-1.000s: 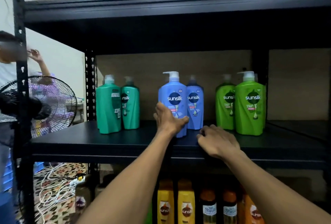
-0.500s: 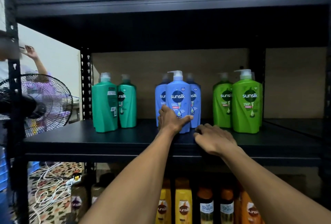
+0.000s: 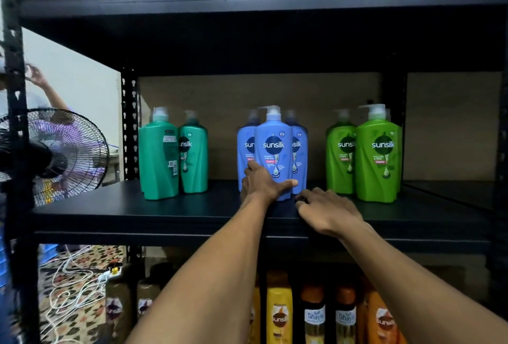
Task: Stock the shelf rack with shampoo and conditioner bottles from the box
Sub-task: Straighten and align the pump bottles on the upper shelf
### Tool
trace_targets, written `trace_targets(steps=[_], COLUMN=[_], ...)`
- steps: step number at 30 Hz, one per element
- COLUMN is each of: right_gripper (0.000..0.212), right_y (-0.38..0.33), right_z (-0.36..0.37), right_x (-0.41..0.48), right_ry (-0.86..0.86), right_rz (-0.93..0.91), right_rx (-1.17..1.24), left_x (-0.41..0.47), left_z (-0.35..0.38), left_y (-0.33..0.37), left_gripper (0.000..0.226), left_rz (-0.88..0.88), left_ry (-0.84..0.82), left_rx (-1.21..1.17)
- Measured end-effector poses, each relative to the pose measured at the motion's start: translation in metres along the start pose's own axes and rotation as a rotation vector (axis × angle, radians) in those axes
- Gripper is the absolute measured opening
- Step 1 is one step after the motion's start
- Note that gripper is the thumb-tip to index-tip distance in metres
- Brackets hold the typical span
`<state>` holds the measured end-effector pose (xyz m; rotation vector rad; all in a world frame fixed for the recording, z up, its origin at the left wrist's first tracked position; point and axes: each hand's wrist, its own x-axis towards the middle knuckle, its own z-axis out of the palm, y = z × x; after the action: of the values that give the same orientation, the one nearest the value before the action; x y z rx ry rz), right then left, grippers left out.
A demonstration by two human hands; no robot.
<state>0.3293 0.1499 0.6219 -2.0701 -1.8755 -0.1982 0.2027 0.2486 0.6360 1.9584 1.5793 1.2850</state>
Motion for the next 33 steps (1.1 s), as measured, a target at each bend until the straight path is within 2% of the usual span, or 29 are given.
trace_targets(steps=[11,24,33], right_gripper=[0.047,0.047,0.047], right_y=[-0.001,0.001,0.0], right_z=[0.0,0.0,-0.001], right_x=[0.0,-0.001,-0.002], right_ry=[-0.001,-0.003,-0.001], right_rz=[0.004,0.0,0.004], right_rx=[-0.002,0.002,-0.013], left_x=[0.0,-0.004,-0.006], left_z=[-0.001,-0.006,-0.01], left_y=[-0.001,-0.002,-0.002], left_gripper=[0.11,0.101,0.103], left_rz=[0.023,0.0,-0.039], left_ry=[-0.003,-0.004,-0.058], left_rx=[0.055,-0.006,0.018])
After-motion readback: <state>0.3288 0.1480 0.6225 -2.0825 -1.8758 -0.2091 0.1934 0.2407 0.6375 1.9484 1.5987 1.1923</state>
